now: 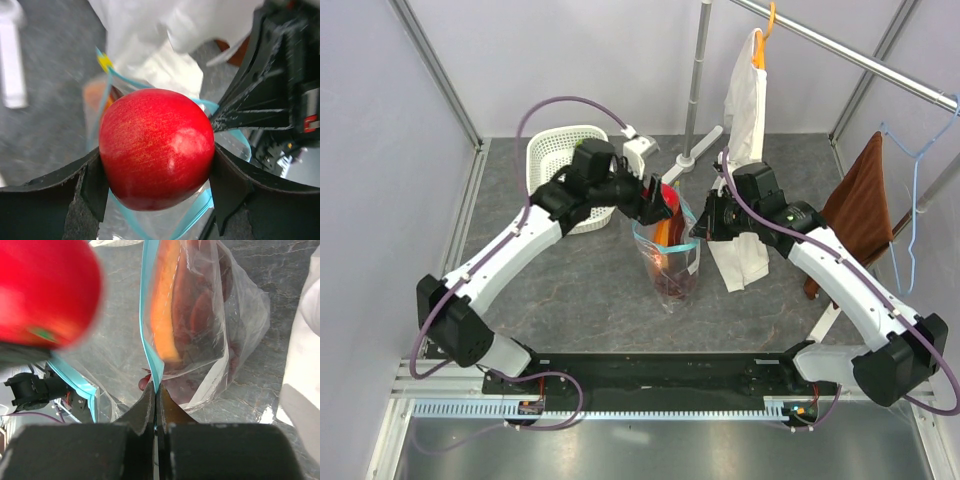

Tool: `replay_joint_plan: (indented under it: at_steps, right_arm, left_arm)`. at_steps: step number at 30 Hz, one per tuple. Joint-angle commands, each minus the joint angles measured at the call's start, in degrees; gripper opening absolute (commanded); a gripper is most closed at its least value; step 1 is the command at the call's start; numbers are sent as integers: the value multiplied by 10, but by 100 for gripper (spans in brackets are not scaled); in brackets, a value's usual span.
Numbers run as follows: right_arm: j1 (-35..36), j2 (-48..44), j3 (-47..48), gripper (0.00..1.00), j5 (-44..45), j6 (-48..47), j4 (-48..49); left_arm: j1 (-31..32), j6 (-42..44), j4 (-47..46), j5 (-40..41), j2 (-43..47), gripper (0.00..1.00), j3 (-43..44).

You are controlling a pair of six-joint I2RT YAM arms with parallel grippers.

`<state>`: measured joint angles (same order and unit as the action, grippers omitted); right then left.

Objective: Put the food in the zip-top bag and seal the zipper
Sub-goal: Place the fake fruit in the zipper food storage bag, then pick up the fake fruit from the bin.

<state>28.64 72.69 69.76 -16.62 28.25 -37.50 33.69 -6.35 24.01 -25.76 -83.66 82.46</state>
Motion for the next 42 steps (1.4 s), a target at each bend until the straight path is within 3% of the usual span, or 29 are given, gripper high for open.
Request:
replay_joint_plan:
  at_steps: [1,4,7,9,10,15,18,22,25,34,42]
  right_arm:
    - [-3,-21,24,0,19,-18,-11]
    - [-3,-25,26,0,22,-20,-16]
    - [-4,-26,27,0,20,-21,-20]
    - [-6,-27,27,0,19,-21,-21]
    - [-7,-28,26,0,19,-21,-21]
    - [-10,-29,24,0,16,-21,-22]
    - [-10,-29,23,0,14,-20,-23]
    - [-10,-29,23,0,9,-19,-21]
    - [-10,-30,21,0,6,-18,-17]
    - [-10,-30,7,0,3,-11,-8]
    - [-10,-25,1,0,2,-10,-2]
  left_arm:
    - [41,-50,-5,11,-18,48,-17]
    - [57,-67,-3,14,-35,53,-21]
    - [57,-70,3,25,-37,74,-16]
    - [57,-61,9,27,-29,96,-5]
    - [56,-58,13,26,-26,100,1]
    - [41,-39,35,-1,2,100,53]
    - [1,-52,52,4,-6,100,96]
    - [-92,-75,8,52,-30,100,91]
    - [-168,-74,-30,103,-86,100,99]
    - [-214,-33,-120,277,-293,95,185]
    - [-253,-96,-135,302,-431,92,287]
